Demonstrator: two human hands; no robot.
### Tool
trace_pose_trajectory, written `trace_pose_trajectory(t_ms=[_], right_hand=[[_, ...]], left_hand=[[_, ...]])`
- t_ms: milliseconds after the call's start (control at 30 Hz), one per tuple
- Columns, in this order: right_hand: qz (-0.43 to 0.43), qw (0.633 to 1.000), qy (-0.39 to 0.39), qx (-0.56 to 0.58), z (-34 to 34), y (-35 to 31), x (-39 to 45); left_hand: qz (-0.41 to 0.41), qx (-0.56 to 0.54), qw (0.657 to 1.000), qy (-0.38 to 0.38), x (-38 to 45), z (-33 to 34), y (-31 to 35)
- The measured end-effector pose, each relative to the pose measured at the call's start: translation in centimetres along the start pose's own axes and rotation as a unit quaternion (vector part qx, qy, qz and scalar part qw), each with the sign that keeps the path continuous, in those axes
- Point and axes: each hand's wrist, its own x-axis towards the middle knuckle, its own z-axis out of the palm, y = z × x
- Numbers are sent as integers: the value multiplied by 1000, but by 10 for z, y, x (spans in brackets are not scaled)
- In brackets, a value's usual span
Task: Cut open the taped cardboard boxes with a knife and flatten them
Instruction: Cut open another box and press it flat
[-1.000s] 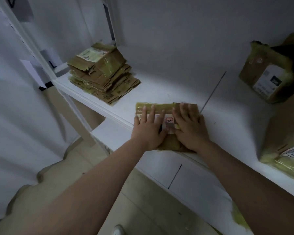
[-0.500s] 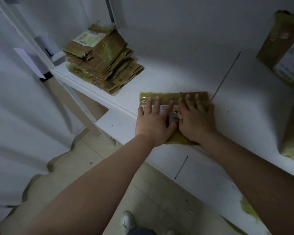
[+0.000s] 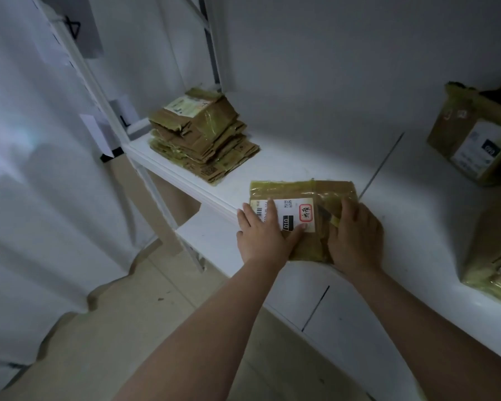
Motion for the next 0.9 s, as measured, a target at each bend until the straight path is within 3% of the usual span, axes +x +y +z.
trace_pose_trajectory(t_ms=[133,267,400,533,900], right_hand=[[-31,996,60,63,-3,-3,-3],[-14,998,48,23,-1,-7,0],[54,997,20,-48,2,-23,12],[123,991,53,2,2,-50,42],[127,970,167,125,-27,-252,153]], left_hand=[[8,-23,999,31,-3,-5,-6],[24,-8,999,35,4,-20,-8],[114,48,989,75,18,-37,1],[218,87,962,136,52,-69,-2],[259,72,939,213,221,-220,-127]])
